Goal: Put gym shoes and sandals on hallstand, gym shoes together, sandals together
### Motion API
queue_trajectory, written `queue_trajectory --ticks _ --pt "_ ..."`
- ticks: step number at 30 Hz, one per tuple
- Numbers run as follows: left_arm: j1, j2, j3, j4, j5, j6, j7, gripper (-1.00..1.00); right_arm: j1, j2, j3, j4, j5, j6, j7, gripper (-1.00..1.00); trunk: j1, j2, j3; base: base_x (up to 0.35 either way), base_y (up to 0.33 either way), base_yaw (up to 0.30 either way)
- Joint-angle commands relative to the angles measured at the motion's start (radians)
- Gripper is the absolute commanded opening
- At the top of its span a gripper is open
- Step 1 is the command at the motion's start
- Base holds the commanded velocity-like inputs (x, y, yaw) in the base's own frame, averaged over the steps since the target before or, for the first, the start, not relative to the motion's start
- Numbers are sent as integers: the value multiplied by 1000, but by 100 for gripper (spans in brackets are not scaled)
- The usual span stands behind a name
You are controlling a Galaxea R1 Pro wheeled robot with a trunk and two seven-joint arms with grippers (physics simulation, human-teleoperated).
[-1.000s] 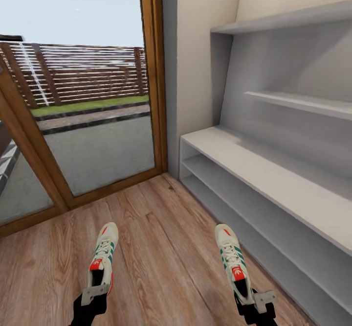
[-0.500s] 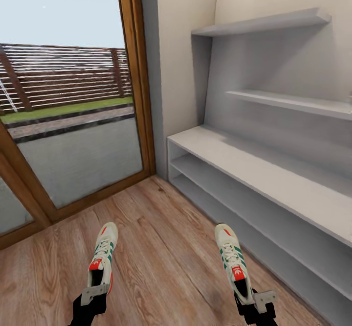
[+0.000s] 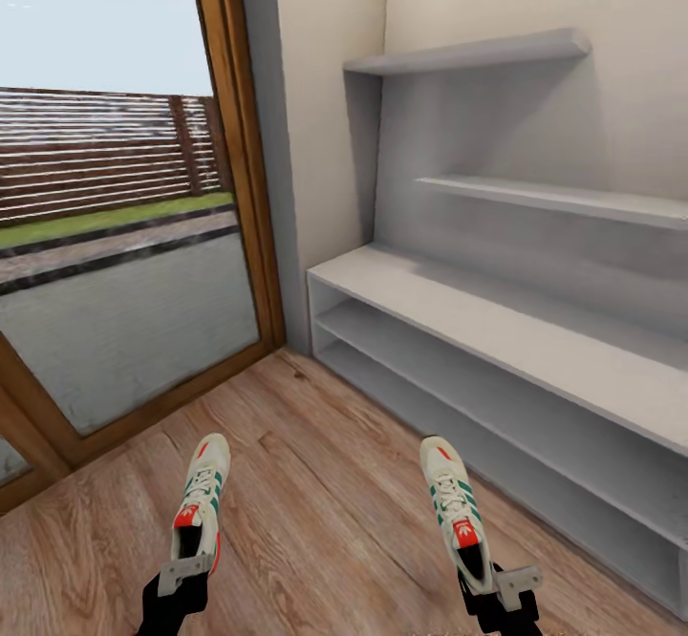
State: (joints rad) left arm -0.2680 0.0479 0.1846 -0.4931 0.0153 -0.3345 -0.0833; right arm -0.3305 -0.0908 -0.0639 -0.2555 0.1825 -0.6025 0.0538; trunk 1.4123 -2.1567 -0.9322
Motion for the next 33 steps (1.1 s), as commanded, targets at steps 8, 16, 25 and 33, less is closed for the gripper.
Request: queue_trajectory --ticks 8,16,25,33 --pt "0 -1 5 1 -1 -3 -9 -100 -1 0 -8 1 5 -3 6 -100 0 0 2 0 47 -259" --pt "1 0 5 1 0 -3 -10 -100 -1 0 -8 1 5 -3 6 -100 15 -28 -7 0 3 -260" --pt "1 0 6 1 0 -3 -10 -100 -1 0 -8 1 5 -3 6 -100 38 -70 -23 0 0 -260" --pt "0 0 6 1 0 -3 -10 -100 -1 0 -8 1 5 -3 6 -100 38 -70 -23 0 0 -261"
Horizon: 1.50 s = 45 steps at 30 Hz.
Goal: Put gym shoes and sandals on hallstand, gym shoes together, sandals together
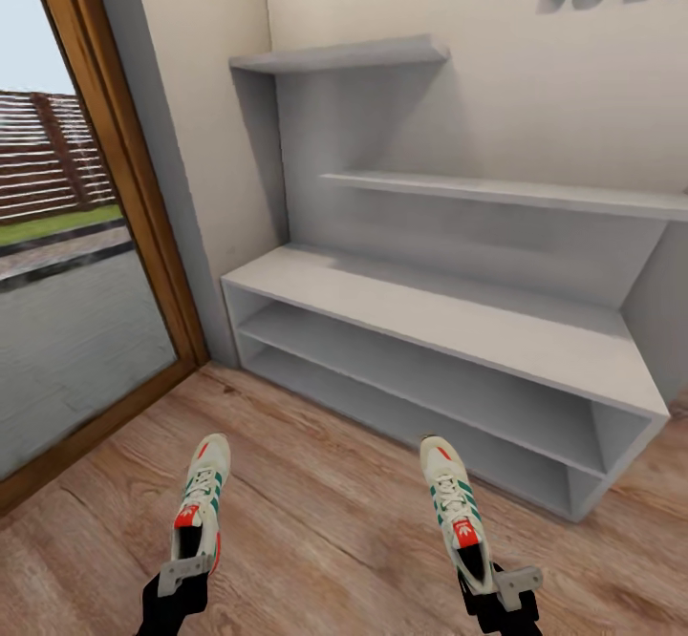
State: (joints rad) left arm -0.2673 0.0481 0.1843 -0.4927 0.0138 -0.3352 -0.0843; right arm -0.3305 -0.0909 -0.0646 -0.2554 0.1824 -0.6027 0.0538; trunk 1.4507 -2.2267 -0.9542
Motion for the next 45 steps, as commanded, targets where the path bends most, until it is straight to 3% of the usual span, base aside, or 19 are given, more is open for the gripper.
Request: queue_trajectory --ticks 1,5,15,25,35,45 --pt "0 -1 6 0 2 -2 -9 -100 -1 0 -7 1 5 -3 6 -100 0 0 -1 0 0 -263" --pt "0 -1 6 0 2 -2 -9 -100 -1 0 -7 1 5 -3 6 -100 0 0 -1 0 0 -264" --pt "0 -1 6 0 2 -2 -9 -100 -1 0 -7 1 5 -3 6 -100 38 -70 -32 0 0 -265" --pt "0 -1 6 0 2 -2 -8 -100 -1 0 -7 1 5 -3 6 -100 38 -70 -32 0 0 -265" --pt "0 0 6 0 3 -2 -8 -100 -1 0 -7 1 5 -3 6 -100 76 -140 -63 0 0 -265" --pt "0 0 6 0 3 -2 -8 -100 -1 0 -7 1 5 -3 6 -100 76 -140 -63 0 0 -265"
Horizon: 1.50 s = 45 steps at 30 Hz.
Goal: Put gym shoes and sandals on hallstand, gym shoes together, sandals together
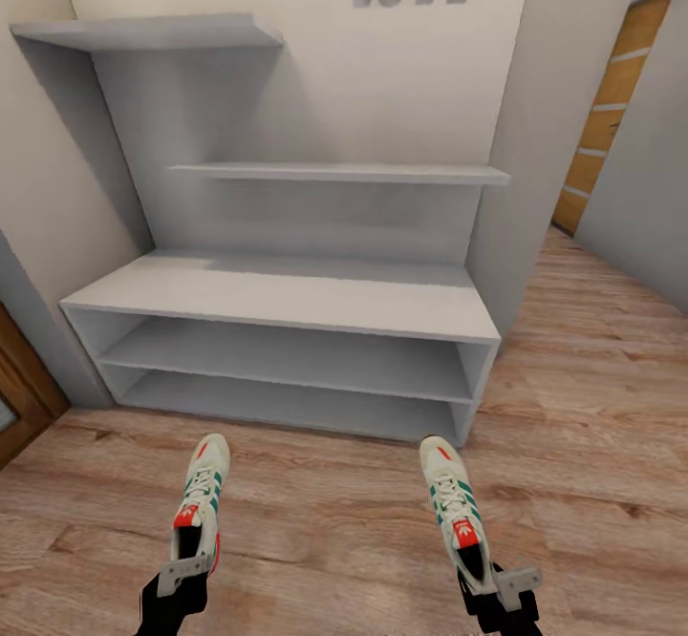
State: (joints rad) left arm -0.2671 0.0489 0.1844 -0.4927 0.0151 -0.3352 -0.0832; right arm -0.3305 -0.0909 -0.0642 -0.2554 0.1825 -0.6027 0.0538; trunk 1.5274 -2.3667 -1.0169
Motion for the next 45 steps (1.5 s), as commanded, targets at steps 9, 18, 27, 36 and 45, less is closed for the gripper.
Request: queue_trajectory --ticks 9,18,27,36,45 --pt "0 0 6 0 1 -2 -9 -100 -1 0 -8 1 5 -3 6 -100 0 0 -1 0 0 -265" --pt "0 2 7 0 3 -2 -7 -100 -1 0 -7 1 5 -3 6 -100 0 0 -1 -79 33 -265" --pt "0 0 7 0 2 -2 -7 -100 -1 1 -7 1 5 -3 6 -100 0 0 -1 -265 86 -224" --pt "-1 0 7 0 2 -2 -5 -100 -1 25 -5 0 6 -4 6 -100 0 0 -1 -22 4 -15" --pt "-1 -4 3 0 -8 0 1 -100 -1 33 -7 -4 8 -5 6 -100 0 0 -1 0 0 0"
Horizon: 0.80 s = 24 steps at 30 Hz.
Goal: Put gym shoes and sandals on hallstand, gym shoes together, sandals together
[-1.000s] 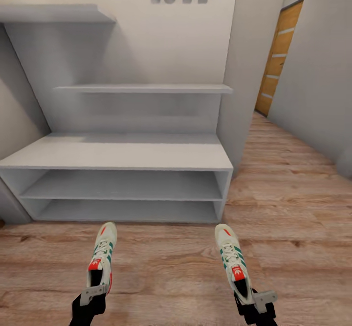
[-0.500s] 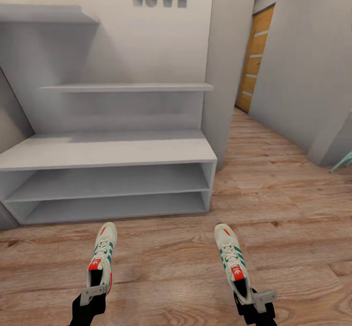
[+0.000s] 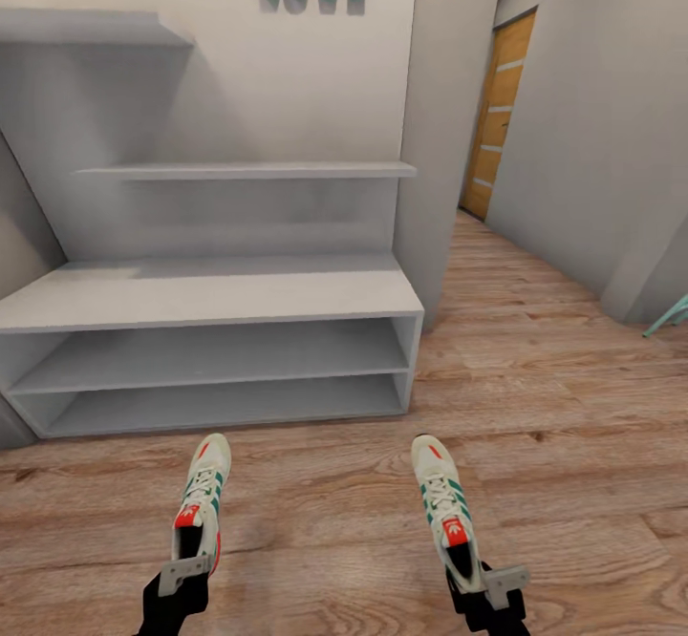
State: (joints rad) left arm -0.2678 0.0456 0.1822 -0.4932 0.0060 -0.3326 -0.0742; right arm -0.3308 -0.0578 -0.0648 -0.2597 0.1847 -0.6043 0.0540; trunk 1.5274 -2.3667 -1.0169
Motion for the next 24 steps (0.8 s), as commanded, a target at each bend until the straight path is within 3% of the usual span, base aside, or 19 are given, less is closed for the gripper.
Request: queue_trajectory --ticks 1,6,9,11,14,18,19,21,22,24 --pt "-1 -1 5 1 0 -2 -8 -100 -1 -1 -7 -1 5 -3 6 -100 0 0 -1 0 0 0" --pt "-3 0 1 1 1 3 -7 -100 -1 -17 -14 -3 5 -3 5 -100 0 0 -1 0 0 0" --pt "-5 2 1 0 0 9 -7 -100 -1 -43 -40 -5 4 -2 6 -100 0 0 -1 0 0 0" --pt "-9 5 2 0 0 13 -9 -100 -1 -69 -78 -6 3 2 6 -100 0 0 -1 0 0 0" --pt "-15 6 2 -3 1 17 -12 -100 -2 -100 -154 -12 2 13 6 -100 0 0 -1 0 0 0" --pt "-35 5 2 -20 2 57 -14 -100 -2 -135 -319 -49 2 48 6 -100 0 0 -1 0 0 0" --pt "-58 4 2 -26 2 96 -15 -100 -2 -145 -377 -66 3 65 7 -100 0 0 -1 0 0 0" --pt "-86 4 2 -29 2 147 -16 -100 -2 -153 -429 -83 4 83 8 -100 0 0 -1 0 0 0" --pt "-117 3 1 -32 2 203 -17 -100 -2 -162 -470 -98 5 101 8 -100 0 0 -1 0 0 0" --pt "-150 2 1 -34 2 260 -19 -100 -2 -174 -498 -112 5 120 8 -100 0 0 -1 0 0 0"
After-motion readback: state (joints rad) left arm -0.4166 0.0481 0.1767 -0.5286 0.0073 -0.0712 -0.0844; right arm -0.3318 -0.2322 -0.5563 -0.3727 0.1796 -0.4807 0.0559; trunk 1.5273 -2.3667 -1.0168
